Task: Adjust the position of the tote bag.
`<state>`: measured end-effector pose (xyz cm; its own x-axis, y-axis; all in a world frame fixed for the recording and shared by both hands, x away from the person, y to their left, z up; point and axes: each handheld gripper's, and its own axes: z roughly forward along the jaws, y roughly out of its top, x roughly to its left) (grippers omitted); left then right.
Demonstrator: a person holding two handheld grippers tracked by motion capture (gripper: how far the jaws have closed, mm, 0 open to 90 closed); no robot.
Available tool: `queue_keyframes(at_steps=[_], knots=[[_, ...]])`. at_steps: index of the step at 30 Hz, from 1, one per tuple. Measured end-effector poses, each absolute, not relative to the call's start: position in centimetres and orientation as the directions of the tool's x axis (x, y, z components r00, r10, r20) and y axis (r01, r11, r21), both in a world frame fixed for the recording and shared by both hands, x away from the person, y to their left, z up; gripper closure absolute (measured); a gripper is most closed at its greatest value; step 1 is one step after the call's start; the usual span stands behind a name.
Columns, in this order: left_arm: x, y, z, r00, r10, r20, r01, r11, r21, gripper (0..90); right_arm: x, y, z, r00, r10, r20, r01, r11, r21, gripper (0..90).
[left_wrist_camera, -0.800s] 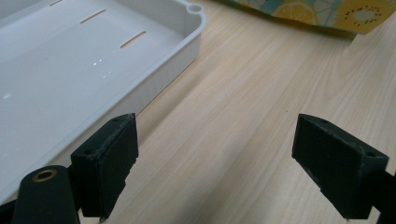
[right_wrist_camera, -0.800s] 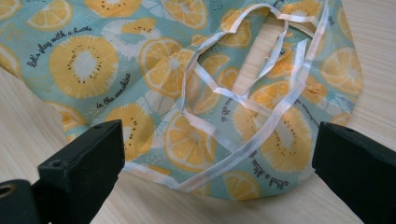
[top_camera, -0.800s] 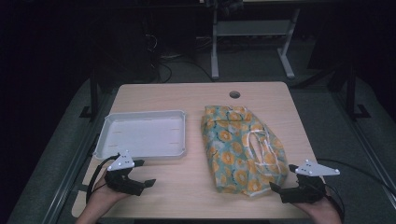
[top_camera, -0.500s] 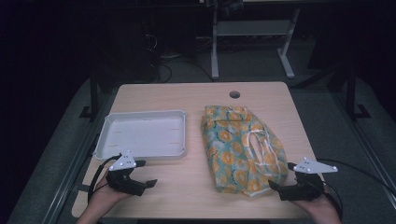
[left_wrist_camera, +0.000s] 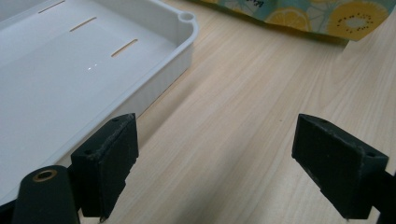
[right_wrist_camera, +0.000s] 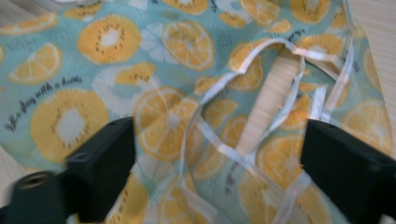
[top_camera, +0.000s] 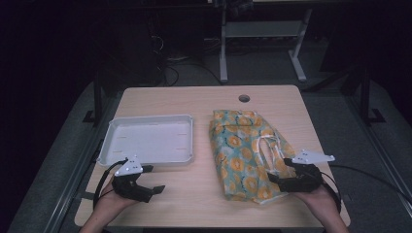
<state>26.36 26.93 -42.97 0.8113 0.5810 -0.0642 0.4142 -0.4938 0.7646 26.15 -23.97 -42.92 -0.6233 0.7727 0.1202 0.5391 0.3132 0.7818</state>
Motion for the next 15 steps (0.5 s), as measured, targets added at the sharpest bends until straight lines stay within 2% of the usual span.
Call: queue_keyframes(at_steps=[3, 4, 5, 7, 9, 10, 11, 15], knots=[[26.4, 26.9, -42.9, 0.81, 0.583, -0.064, 0.414, -0.492, 0.765, 14.2, 25.7, -22.9, -42.2, -0.684, 0.714, 0.15, 0.523, 0.336, 0.783, 44.8], [26.4, 26.9, -42.9, 0.81, 0.583, -0.064, 0.414, -0.492, 0.765, 14.2, 25.7, -22.9, -42.2, -0.684, 0.714, 0.15, 0.523, 0.336, 0.783, 44.8], [26.4, 26.9, -42.9, 0.812, 0.581, -0.062, 0.412, -0.494, 0.766, 14.2, 25.7, -22.0, -41.9, -0.712, 0.682, 0.167, 0.522, 0.355, 0.775, 61.7], [26.4, 26.9, -43.0, 0.817, 0.574, -0.064, 0.408, -0.495, 0.767, 14.2, 25.7, -21.2, -41.8, -0.738, 0.649, 0.186, 0.522, 0.373, 0.767, 74.3], [26.2, 26.9, -43.2, 0.82, 0.569, -0.068, 0.41, -0.499, 0.763, 14.2, 25.8, -20.3, -41.9, -0.752, 0.628, 0.198, 0.527, 0.394, 0.753, 82.8], [26.2, 26.9, -43.2, 0.82, 0.569, -0.068, 0.41, -0.499, 0.763, 14.2, 25.8, -20.3, -41.9, -0.752, 0.628, 0.198, 0.527, 0.394, 0.753, 82.8], [26.1, 27.0, -43.2, 0.821, 0.567, -0.069, 0.41, -0.501, 0.762, 14.2, 25.8, -19.4, -42.1, -0.766, 0.61, 0.201, 0.528, 0.419, 0.739, 89.1], [26.1, 26.9, -43.1, 0.821, 0.567, -0.069, 0.41, -0.499, 0.763, 14.2, 25.9, -17.6, -42.4, -0.791, 0.581, 0.192, 0.519, 0.472, 0.713, 89.9]])
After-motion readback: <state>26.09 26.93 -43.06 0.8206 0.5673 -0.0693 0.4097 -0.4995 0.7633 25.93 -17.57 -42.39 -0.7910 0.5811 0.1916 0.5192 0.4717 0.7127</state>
